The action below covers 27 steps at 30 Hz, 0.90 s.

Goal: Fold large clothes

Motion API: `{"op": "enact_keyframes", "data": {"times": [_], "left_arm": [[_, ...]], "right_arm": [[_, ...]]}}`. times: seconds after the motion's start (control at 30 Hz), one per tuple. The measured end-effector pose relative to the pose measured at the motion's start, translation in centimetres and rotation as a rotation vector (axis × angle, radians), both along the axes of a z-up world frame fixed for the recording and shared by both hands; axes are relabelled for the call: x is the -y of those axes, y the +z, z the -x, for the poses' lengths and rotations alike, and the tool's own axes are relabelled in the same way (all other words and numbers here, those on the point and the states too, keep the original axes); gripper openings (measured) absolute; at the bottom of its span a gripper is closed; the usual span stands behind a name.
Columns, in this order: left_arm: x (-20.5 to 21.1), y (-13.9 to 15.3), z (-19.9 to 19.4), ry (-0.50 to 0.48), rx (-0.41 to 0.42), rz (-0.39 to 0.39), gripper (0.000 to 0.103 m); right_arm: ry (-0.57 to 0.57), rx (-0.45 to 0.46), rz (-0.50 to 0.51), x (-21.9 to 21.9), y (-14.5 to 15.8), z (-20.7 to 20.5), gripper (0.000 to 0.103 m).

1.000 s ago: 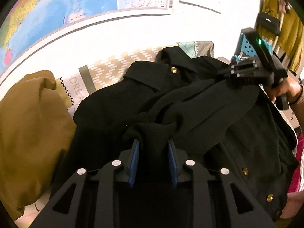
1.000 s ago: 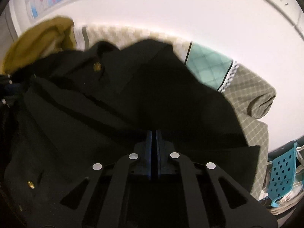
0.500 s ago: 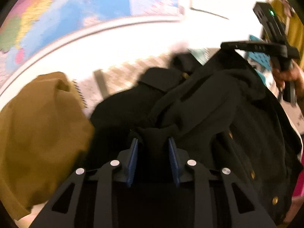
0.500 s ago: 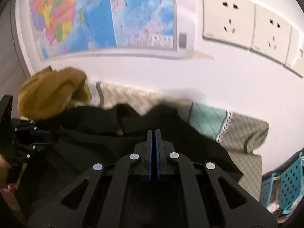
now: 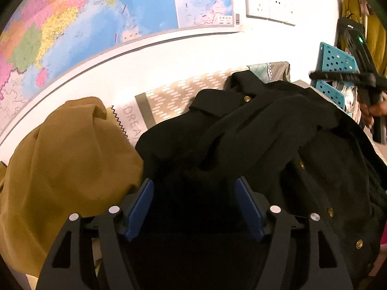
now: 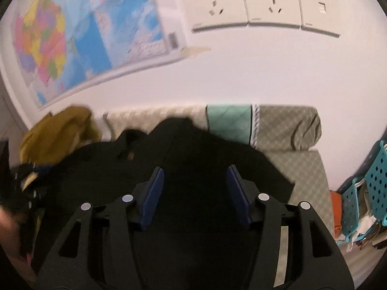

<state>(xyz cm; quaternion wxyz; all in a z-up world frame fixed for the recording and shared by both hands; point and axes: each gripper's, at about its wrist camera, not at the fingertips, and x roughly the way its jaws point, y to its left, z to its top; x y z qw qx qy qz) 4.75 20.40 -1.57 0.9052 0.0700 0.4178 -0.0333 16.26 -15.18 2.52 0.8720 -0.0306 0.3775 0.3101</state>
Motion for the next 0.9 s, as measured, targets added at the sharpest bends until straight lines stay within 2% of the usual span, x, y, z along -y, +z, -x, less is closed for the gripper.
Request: {"op": "enact_keyframes", "data": {"times": [0.1,0.17,0.23,0.3,0.37,0.43,0.47,0.57,0.7,0.83,0.9], "left_arm": [[0.4,-0.9,-0.3,0.013,-0.038,-0.011,0.068],[0.3,-0.8,0.3,0.019,-0.058,0.013,0.069],[-0.3,0.5,1.7,0.019,-0.029,0.047,0.071],[-1.2,2.2,3.8,0.032,0.034,0.047,0.08],[-2.6,4.0,6.3,0.07,0.09,0.023,0.081],[-4.2,5.1,8.6,0.106,0.122,0.005,0.083],[-5.0,5.4,9.6,0.128,0.136,-0.008,0.085],[-6.9,5.3,11.8,0.175,0.129,-0.03,0.086],[-8.4,3.0,13.8,0.194,0.064,-0.056,0.086],[-9.1,0.5,14.7,0.173,-0.006,-0.069,0.086],[-9.6,-0.4,15.6,0.165,-0.026,-0.076,0.084]], "right_arm": [[0.074,-0.014,0.058,-2.1,-1.7,1.6,0.046],[0.106,-0.045,0.076,-3.6,-2.9,1.6,0.045],[0.113,-0.09,0.128,-5.5,-4.7,1.1,0.043],[0.109,-0.119,0.161,-6.3,-5.8,0.9,0.043],[0.089,-0.129,0.151,-6.2,-5.6,0.8,0.046],[0.057,-0.123,0.14,-5.8,-4.5,1.1,0.055],[0.058,-0.107,0.121,-5.6,-3.8,1.7,0.055],[0.092,-0.07,0.073,-5.9,-1.8,4.0,0.061],[0.273,-0.064,0.016,-9.1,-0.5,9.0,0.071],[0.464,-0.122,-0.023,-13.9,-1.1,13.5,0.071],[0.521,-0.137,-0.015,-16.2,-1.6,15.3,0.071]]}}
